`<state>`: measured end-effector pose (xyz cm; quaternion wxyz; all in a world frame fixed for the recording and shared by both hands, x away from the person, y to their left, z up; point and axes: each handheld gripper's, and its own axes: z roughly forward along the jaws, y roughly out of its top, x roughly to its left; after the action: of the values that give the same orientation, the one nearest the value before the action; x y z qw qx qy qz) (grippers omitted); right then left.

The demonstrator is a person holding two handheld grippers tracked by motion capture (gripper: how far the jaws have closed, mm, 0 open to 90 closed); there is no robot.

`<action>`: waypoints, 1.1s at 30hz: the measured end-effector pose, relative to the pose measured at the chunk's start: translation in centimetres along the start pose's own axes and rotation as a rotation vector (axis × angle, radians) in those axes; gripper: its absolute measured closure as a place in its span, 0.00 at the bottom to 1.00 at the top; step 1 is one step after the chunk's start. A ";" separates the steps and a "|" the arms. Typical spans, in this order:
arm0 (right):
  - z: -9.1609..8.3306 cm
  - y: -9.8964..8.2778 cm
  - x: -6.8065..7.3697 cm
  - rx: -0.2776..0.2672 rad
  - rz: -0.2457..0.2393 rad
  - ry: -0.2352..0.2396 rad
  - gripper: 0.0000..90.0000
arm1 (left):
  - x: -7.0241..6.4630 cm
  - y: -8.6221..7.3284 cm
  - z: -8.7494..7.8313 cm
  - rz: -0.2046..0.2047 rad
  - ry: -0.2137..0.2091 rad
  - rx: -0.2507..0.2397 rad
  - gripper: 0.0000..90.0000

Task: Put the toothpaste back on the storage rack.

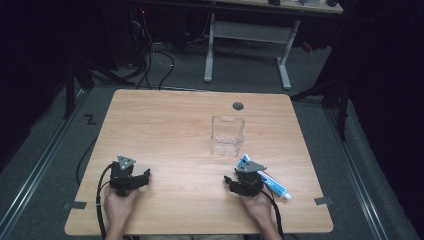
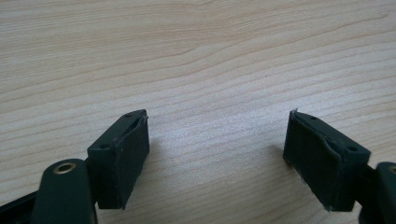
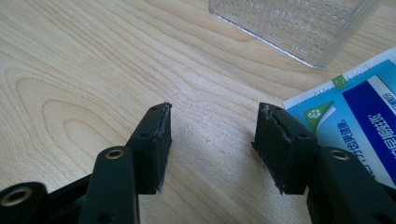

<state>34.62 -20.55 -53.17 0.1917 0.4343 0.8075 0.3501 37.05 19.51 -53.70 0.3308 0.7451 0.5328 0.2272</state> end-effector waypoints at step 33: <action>-1.5 0.0 -0.2 -0.030 0.053 -0.014 0.60 | 0.0 0.0 0.0 -0.008 0.004 -0.002 0.26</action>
<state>33.87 -21.32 -52.16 0.1945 0.4551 0.7890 0.3640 37.09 19.51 -53.69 0.3312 0.7420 0.5364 0.2279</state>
